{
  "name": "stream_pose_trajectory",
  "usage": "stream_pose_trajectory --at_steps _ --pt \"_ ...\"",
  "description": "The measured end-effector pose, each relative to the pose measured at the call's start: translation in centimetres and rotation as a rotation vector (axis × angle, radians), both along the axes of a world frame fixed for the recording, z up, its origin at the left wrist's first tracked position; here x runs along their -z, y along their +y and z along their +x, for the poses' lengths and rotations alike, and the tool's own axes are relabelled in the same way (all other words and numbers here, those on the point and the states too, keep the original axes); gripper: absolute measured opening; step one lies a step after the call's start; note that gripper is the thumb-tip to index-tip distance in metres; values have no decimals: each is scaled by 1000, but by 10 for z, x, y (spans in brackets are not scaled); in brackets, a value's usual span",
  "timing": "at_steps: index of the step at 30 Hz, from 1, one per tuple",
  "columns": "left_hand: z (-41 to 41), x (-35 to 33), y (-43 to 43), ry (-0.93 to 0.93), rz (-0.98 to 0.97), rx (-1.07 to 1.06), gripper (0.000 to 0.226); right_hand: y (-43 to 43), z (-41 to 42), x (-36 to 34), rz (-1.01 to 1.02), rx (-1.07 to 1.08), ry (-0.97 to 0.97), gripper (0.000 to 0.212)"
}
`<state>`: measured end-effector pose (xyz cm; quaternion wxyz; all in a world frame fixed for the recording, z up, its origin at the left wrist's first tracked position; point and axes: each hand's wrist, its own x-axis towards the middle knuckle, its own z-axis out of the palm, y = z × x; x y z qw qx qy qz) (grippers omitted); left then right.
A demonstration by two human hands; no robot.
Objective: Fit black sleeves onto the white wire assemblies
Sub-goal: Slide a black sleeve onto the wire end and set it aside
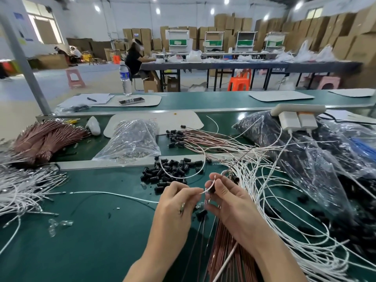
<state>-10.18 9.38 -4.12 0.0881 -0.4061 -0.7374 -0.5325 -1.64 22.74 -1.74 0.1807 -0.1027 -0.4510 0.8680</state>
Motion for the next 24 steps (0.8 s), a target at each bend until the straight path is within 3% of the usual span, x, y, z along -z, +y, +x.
stream_pose_trajectory --at_steps 8,20,24 --pt "7 -3 -1 -30 1 51 19 0 0 -3 -4 81 -1 15" --pt "20 -6 1 -58 -32 27 22 -6 -5 5 231 285 -17 10" --pt "18 -9 -2 0 -88 13 23 -7 -7 5 136 286 5 13"
